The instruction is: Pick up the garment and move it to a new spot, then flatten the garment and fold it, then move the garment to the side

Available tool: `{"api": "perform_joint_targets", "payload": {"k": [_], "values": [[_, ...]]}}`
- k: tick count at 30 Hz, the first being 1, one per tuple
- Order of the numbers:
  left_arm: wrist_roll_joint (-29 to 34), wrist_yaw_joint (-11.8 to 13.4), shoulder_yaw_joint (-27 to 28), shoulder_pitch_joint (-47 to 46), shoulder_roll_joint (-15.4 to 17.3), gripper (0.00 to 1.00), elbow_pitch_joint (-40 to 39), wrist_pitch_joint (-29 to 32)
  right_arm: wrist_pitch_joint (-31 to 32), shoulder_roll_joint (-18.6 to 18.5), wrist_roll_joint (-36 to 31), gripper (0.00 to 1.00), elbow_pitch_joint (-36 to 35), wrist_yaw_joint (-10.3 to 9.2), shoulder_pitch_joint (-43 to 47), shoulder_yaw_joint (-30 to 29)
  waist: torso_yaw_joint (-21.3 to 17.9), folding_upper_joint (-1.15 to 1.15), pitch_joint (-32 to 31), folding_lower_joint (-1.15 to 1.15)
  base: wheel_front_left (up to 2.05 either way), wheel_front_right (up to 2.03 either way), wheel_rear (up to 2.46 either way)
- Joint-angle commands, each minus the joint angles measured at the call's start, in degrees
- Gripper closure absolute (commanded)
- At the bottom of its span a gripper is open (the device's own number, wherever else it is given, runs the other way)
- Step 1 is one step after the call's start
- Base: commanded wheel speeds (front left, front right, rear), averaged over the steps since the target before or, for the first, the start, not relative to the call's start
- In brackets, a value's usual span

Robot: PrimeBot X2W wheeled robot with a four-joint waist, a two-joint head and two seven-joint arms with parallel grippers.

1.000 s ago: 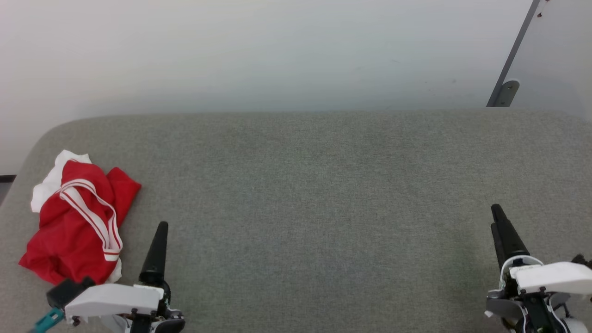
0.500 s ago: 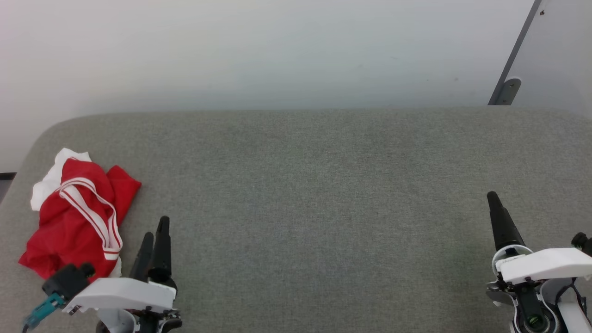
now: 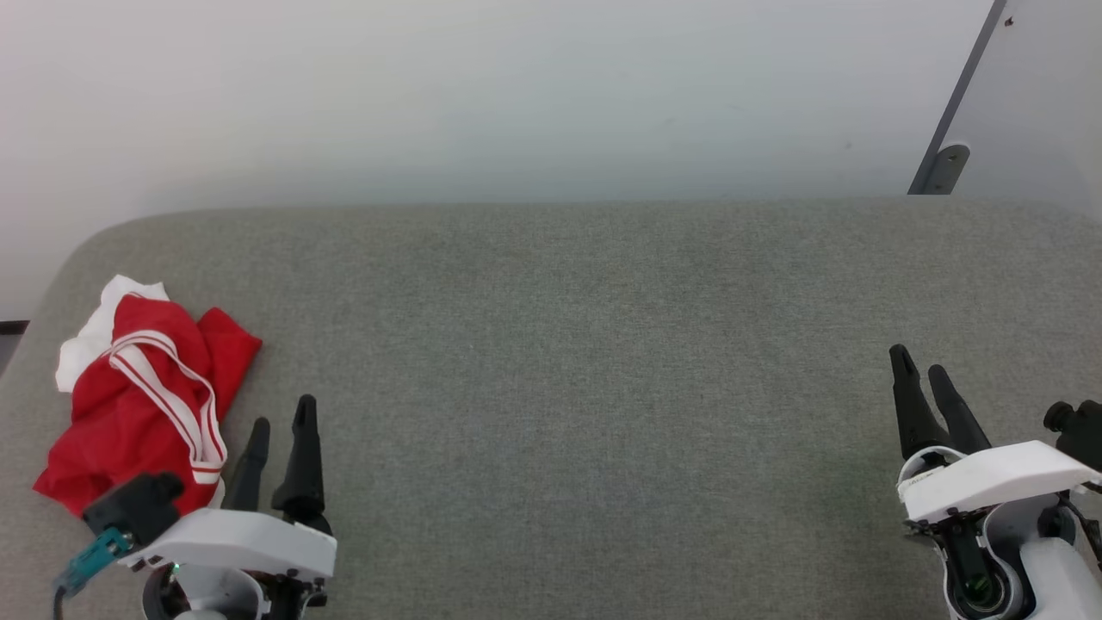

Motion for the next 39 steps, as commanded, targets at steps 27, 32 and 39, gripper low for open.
{"api": "perform_joint_targets", "payload": {"k": [27,32,39], "values": [[18.8,1.4,-3.1,-0.5,2.8,0.0,0.1,-4.7,-4.7,-1.5,-22.4,0.0,3.4,-0.04,-3.9,0.6,-0.6,0.0,-0.5,0.0,0.0,0.0,0.0],[21.3,1.3,-3.1,-0.9,2.9,0.0,1.2,-5.4,-5.4,-1.8,-25.0,0.0,4.1,-0.04,-4.4,0.8,-0.7,0.0,-0.5,0.0,0.0,0.0,0.0],[23.8,0.8,-2.5,-1.6,2.7,0.0,3.4,-6.2,-6.3,-2.4,-28.3,0.0,4.6,-0.04,-4.8,0.6,-0.5,0.0,-0.6,0.0,0.0,0.0,0.0]]}}
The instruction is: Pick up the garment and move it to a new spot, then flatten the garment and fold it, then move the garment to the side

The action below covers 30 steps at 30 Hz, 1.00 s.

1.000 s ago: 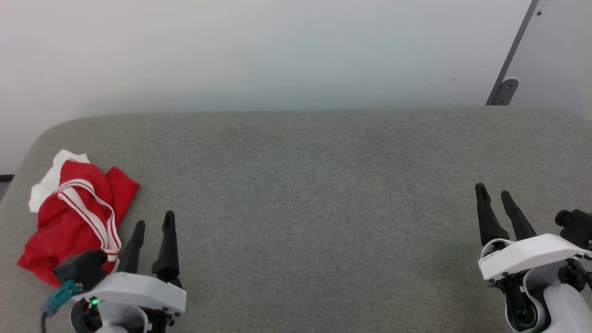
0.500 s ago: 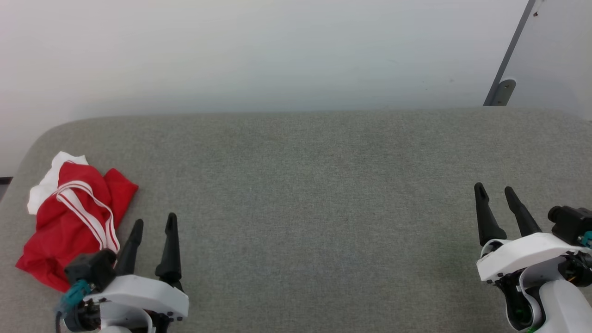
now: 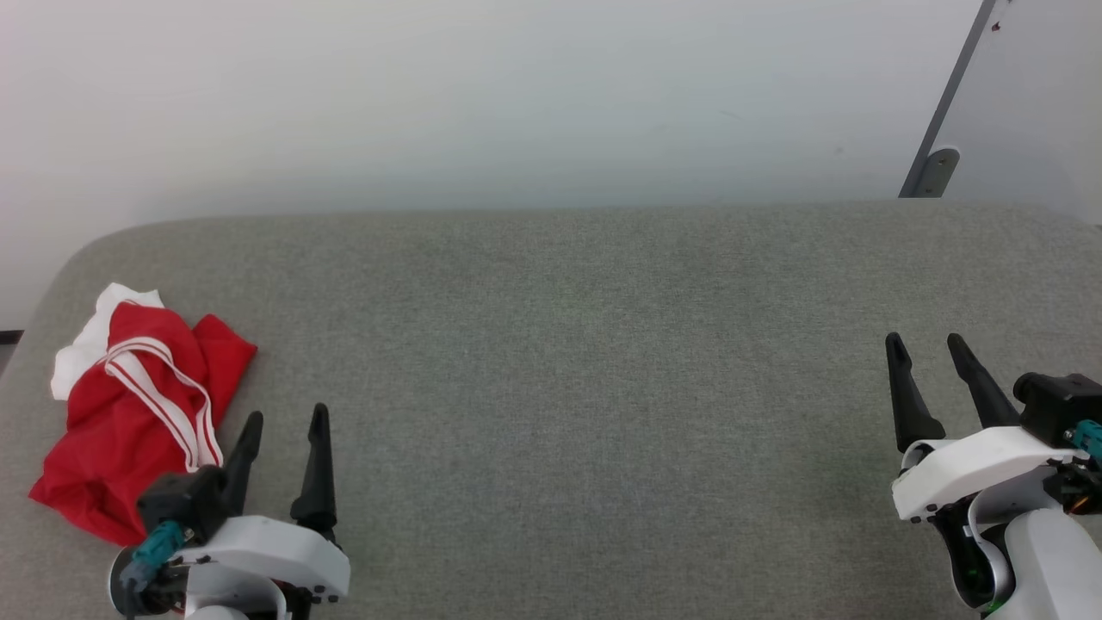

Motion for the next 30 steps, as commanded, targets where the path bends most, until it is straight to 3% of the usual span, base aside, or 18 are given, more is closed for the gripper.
{"api": "perform_joint_targets", "payload": {"k": [1,30], "values": [[1.3,-0.3,0.4,-0.9,0.1,0.0,0.2,-0.5,-0.5,-0.4,-1.7,0.0,0.0,-0.04,-1.1,0.0,0.0,0.0,0.0,0.0,0.0,0.0,0.0],[9.9,-3.4,4.6,-1.7,-2.0,0.0,6.2,-3.6,-3.7,0.5,-9.0,0.0,-0.2,-0.06,1.6,-3.7,0.1,0.0,-0.6,0.0,0.0,0.0,0.0]]}}
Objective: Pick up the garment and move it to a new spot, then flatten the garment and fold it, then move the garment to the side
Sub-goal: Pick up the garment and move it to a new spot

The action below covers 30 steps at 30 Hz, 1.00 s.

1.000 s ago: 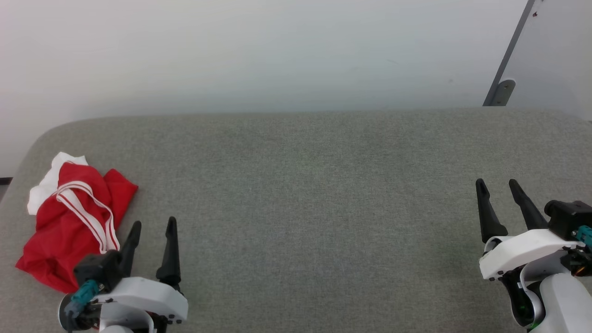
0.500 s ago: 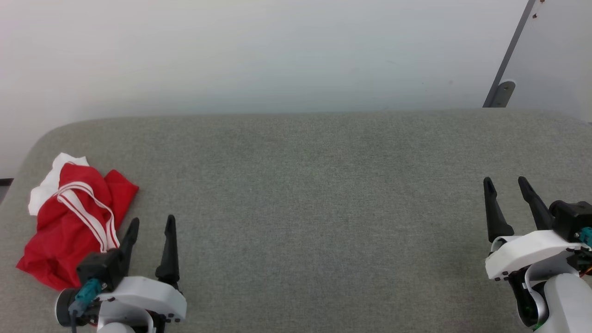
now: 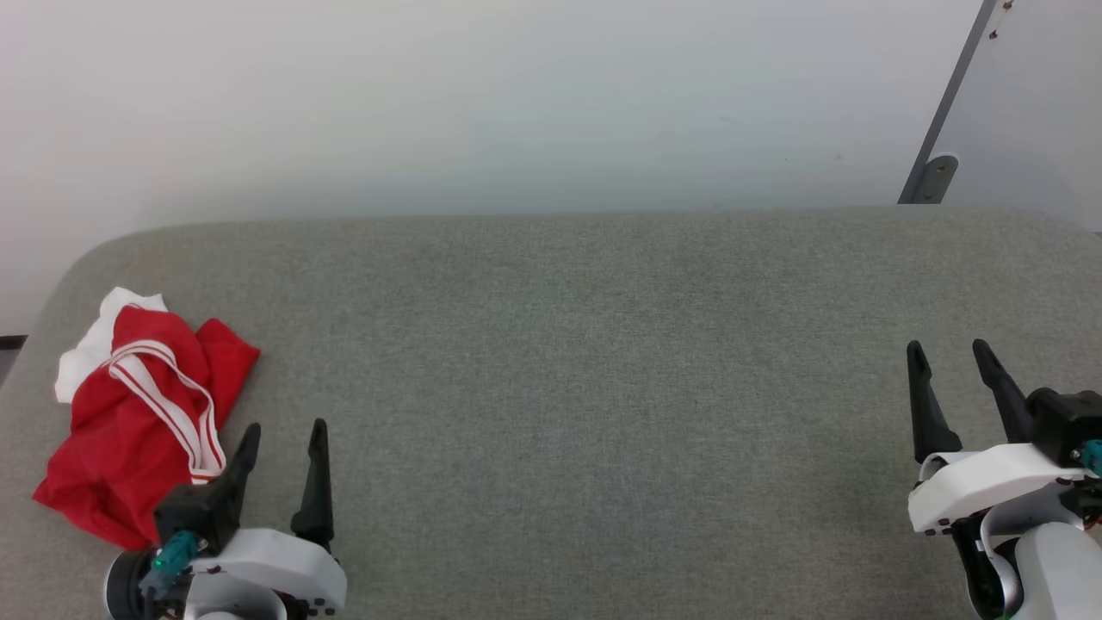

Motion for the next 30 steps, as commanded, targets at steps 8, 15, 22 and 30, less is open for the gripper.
{"api": "perform_joint_targets", "payload": {"k": [8,15,22,30], "values": [[2.1,-0.8,1.0,-0.8,-0.2,0.0,1.2,-0.8,-0.9,0.3,-1.7,0.0,-0.6,-0.06,0.5,-2.2,0.2,0.0,-0.1,0.0,0.0,0.0,0.0],[2.3,-0.9,1.3,-1.0,-0.5,0.0,1.1,-0.7,-0.9,0.6,-0.8,0.0,-0.9,-0.06,0.8,-2.9,0.1,0.0,-0.2,0.0,0.0,0.0,0.0],[2.4,-1.1,1.3,-1.3,-1.3,0.0,0.7,-0.7,-0.9,0.8,0.5,0.0,-1.4,-0.06,1.5,-2.8,2.1,0.0,-0.3,0.0,0.0,0.0,0.0],[4.1,-0.5,1.0,0.2,-2.3,0.0,-0.4,-0.7,-0.9,0.5,1.6,0.0,-2.4,-0.06,2.6,-1.5,10.3,0.0,-0.6,0.0,0.0,0.0,0.0]]}}
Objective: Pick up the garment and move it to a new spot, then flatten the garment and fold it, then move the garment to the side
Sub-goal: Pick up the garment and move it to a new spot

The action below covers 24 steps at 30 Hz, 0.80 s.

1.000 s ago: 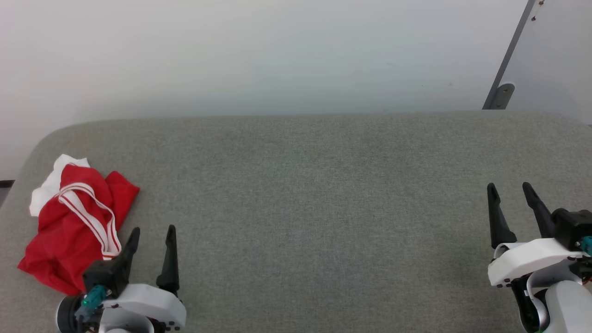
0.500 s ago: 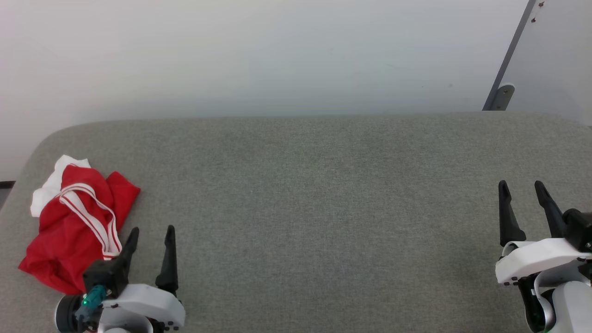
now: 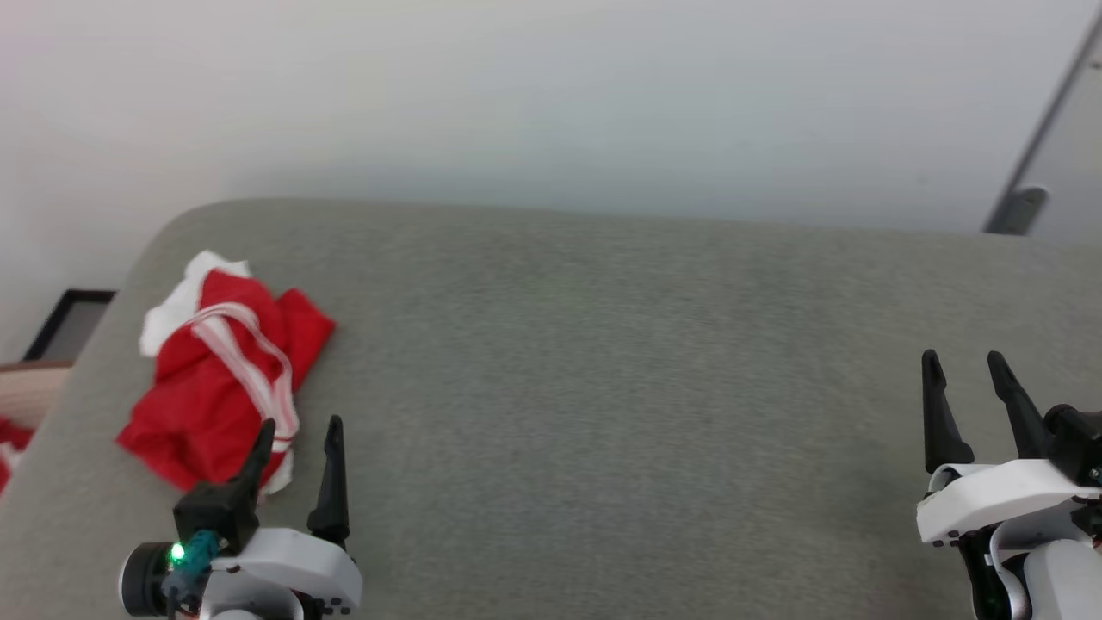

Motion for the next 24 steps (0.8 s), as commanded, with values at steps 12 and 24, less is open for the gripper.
{"api": "perform_joint_targets", "payload": {"k": [12,24], "values": [[2.6,1.7,0.6,2.7,-0.8,0.0,-1.3,0.0,-0.3,0.8,2.4,0.0,0.5,-0.07,1.8,6.1,20.7,-0.01,-2.2,0.0,0.0,0.0,0.0],[-0.8,4.9,5.5,8.1,-2.2,0.0,-9.1,0.0,-0.2,1.4,6.1,0.0,3.9,-0.06,-6.9,20.7,25.0,-0.01,1.9,0.0,0.0,0.0,0.0]]}}
